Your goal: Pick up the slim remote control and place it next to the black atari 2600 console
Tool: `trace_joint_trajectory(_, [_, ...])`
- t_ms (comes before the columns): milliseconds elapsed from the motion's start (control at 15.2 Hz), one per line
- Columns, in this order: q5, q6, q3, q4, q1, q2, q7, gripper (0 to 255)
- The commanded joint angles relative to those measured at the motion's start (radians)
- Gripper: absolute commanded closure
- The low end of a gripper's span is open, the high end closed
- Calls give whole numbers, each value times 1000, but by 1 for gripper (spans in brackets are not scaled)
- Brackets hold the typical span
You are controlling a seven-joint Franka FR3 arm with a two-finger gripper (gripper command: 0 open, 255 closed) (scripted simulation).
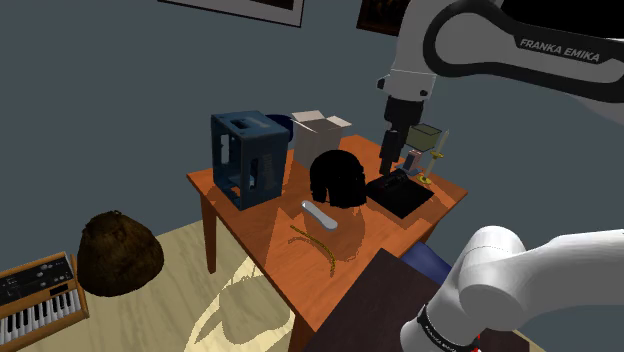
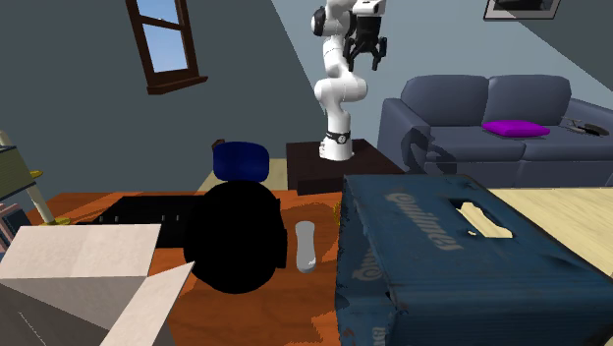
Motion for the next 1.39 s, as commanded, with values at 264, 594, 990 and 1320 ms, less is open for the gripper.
trace_joint_trajectory(264, [-23, 139, -35, -73, -16, 55, -21, 0])
trace_joint_trajectory(594, [-47, 316, -80, -135, -36, 156, -45, 0])
trace_joint_trajectory(990, [-60, 526, -135, -163, -55, 322, -79, 0])
trace_joint_trajectory(1320, [-49, 691, -180, -146, -66, 492, -115, 0])
